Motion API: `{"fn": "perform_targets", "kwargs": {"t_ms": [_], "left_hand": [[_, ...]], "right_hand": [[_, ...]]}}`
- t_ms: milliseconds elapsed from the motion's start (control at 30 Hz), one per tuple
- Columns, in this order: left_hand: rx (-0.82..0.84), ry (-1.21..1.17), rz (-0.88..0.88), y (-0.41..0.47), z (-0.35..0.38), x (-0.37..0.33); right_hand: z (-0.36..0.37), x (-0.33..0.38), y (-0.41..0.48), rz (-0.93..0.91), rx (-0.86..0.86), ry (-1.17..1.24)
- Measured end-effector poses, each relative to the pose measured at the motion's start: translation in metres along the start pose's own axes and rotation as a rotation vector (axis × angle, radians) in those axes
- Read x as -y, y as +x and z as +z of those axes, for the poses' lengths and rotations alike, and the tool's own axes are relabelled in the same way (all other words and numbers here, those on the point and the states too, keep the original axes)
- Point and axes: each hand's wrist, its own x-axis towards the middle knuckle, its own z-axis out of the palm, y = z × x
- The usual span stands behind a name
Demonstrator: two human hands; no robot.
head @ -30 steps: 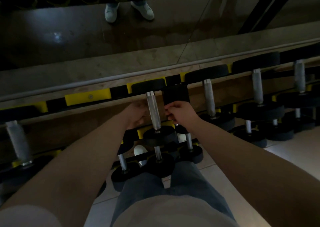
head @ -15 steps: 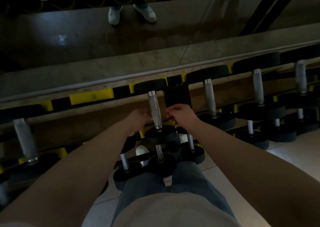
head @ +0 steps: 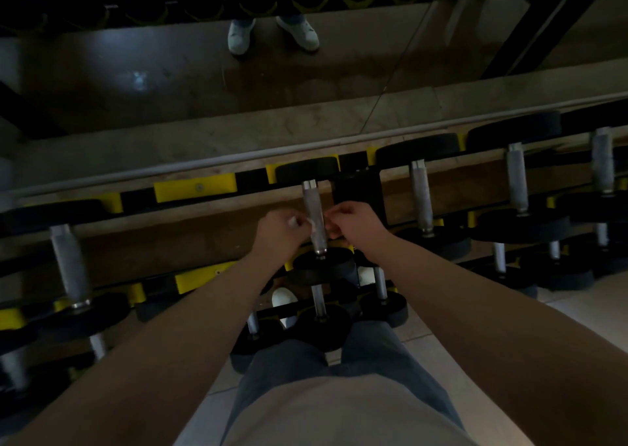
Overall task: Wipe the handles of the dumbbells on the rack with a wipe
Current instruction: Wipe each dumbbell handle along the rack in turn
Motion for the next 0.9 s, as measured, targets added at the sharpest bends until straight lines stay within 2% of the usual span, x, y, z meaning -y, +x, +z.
{"fn": "perform_targets", "kwargs": {"t_ms": [67, 133, 300, 400, 467, 533, 600, 667, 733, 800, 900], "left_hand": [[0.075, 0.103, 0.094, -0.012, 0.006, 0.009], [0.07, 0.128, 0.158, -0.014, 0.005, 0.011], [-0.149, 0.104, 0.217, 0.014, -0.008, -0.01], [-0.216, 0.217, 0.322, 0.02, -0.01, -0.012], [-0.075, 0.382, 0.441, 0.012, -0.005, -0.006], [0.142, 0.549, 0.505, 0.0, 0.005, -0.002], [0.226, 0.609, 0.539, -0.008, 0.013, -0.004], [0.158, 0.636, 0.545, -0.002, 0.014, -0.012], [0.0, 0.684, 0.555, 0.008, 0.01, -0.024], [-0.179, 0.608, 0.531, 0.02, 0.004, -0.031], [-0.257, 0.61, 0.485, 0.016, 0.007, -0.031]], "right_hand": [[0.001, -0.003, 0.002, 0.004, -0.004, -0.036], [0.001, -0.006, 0.002, 0.002, -0.002, -0.066], [0.0, -0.005, 0.003, -0.01, -0.014, -0.075], [0.0, -0.008, 0.002, -0.009, -0.016, -0.075], [-0.001, -0.009, 0.0, -0.013, -0.017, -0.08], [0.0, -0.012, -0.001, -0.012, -0.012, -0.081], [0.002, -0.015, -0.002, -0.03, -0.006, -0.116], [0.003, -0.015, -0.004, -0.059, -0.019, -0.184], [-0.001, -0.011, -0.007, -0.069, -0.051, -0.163], [-0.006, -0.006, -0.009, -0.071, -0.082, -0.093], [-0.016, -0.005, -0.013, -0.071, -0.085, -0.059]]}}
